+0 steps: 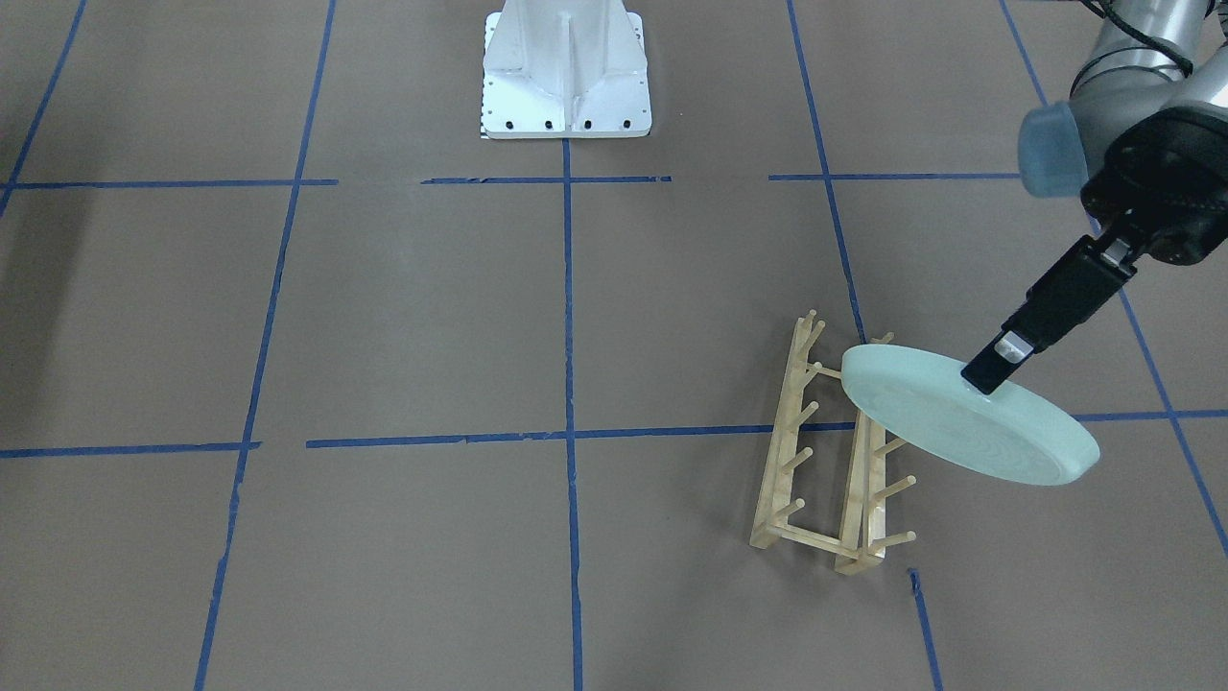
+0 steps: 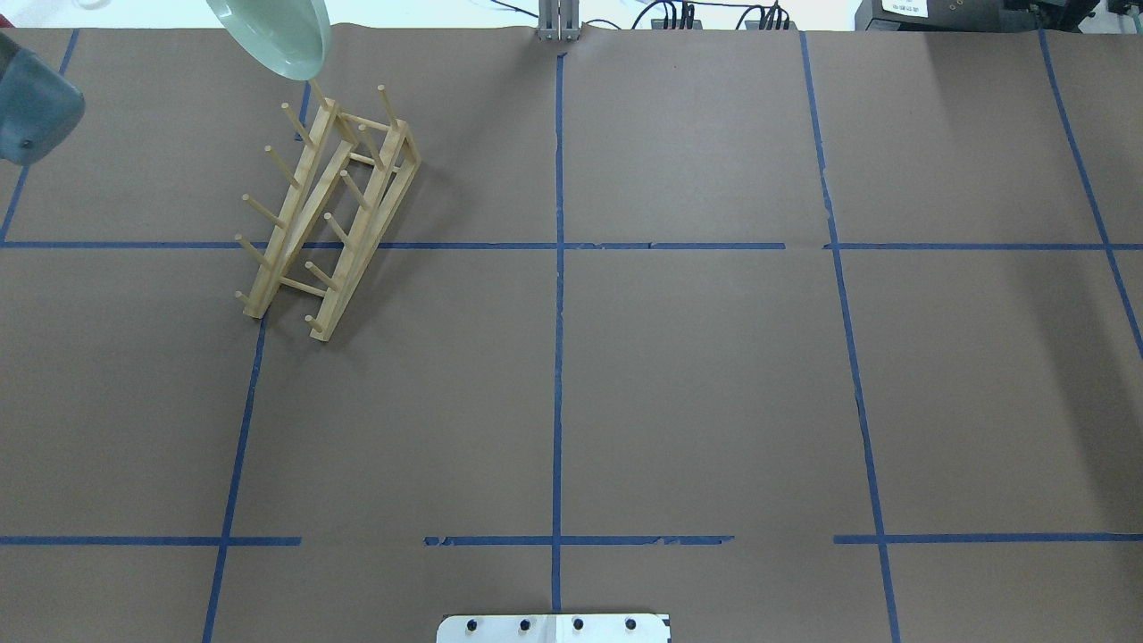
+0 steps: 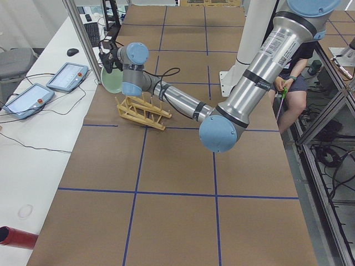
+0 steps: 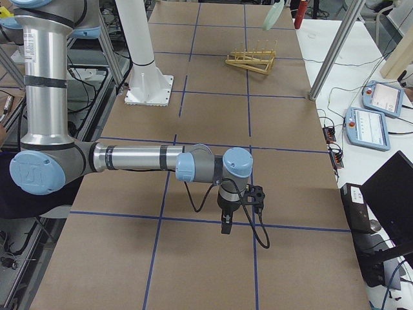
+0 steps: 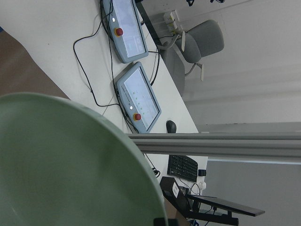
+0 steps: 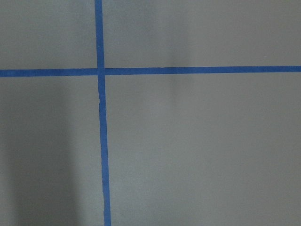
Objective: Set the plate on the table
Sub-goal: 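Lift the green plate up out of the rack with the left gripper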
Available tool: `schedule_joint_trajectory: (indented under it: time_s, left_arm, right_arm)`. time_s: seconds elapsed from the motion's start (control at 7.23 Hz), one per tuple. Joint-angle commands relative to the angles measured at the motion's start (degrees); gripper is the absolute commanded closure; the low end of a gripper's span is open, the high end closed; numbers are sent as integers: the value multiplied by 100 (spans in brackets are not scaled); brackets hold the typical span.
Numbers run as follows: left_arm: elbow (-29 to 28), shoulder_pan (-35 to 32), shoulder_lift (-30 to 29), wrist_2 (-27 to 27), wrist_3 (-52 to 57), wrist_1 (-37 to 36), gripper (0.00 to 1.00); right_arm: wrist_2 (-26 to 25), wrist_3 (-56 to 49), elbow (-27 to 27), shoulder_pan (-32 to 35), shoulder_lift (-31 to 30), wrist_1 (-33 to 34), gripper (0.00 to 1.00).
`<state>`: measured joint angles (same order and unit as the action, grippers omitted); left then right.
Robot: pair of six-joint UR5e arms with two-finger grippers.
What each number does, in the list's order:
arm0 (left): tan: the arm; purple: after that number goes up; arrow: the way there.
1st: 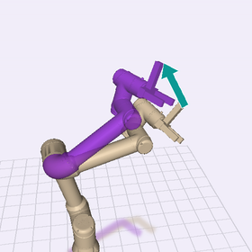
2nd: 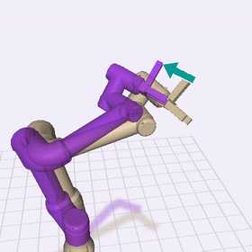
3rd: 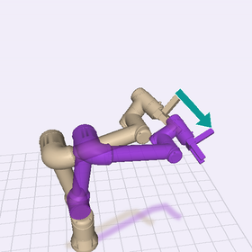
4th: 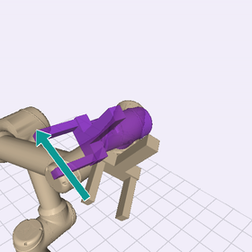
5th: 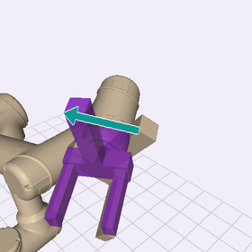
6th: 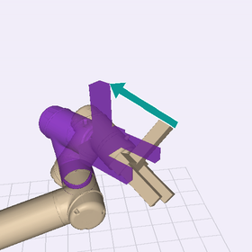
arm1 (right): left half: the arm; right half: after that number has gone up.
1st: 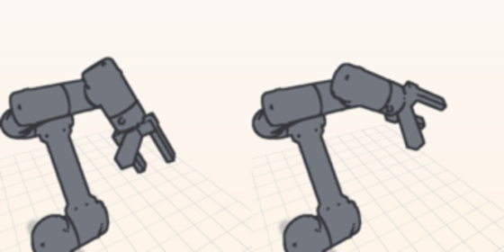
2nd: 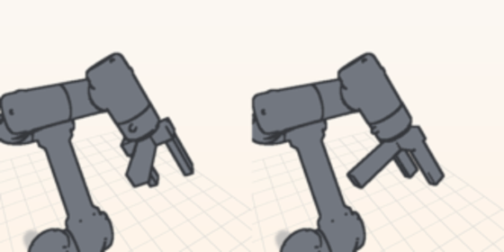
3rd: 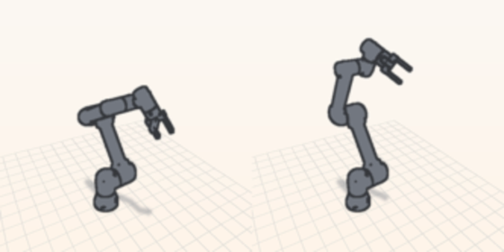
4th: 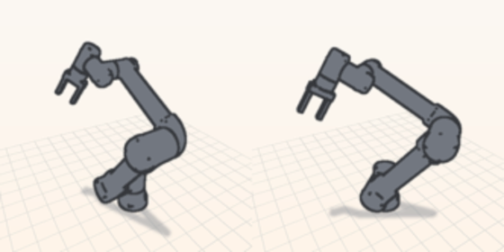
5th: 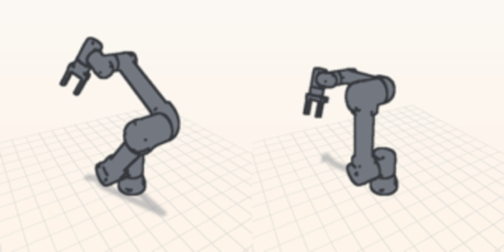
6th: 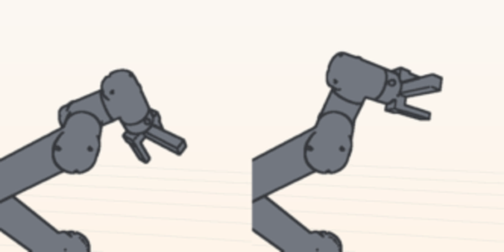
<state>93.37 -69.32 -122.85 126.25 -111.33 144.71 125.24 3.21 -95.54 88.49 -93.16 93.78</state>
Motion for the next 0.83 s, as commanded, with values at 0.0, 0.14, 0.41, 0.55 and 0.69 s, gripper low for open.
schedule_joint_trajectory:
  time_s: [0.0, 0.14, 0.41, 0.55, 0.69]
  left_arm:
    - [986, 75, -404, 49, 1310, -2524, 100]
    - [1312, 424, -415, 40, 1664, -3214, 100]
    - [1901, 1564, -764, -317, 2577, -5267, 100]
    - [2200, 2292, -792, -895, 2904, -6061, 100]
    - [2238, 2978, -793, -1344, 3351, -6573, 100]
  right_arm:
    - [0, 4, 0, -7, 0, 0, 0]
    - [0, 4, 0, 1, 0, 0, 0]
    - [0, -5, 0, -7, 0, 0, 0]
    - [0, -5, 0, -7, 0, 0, 0]
    - [0, -5, 0, -7, 0, 0, 0]
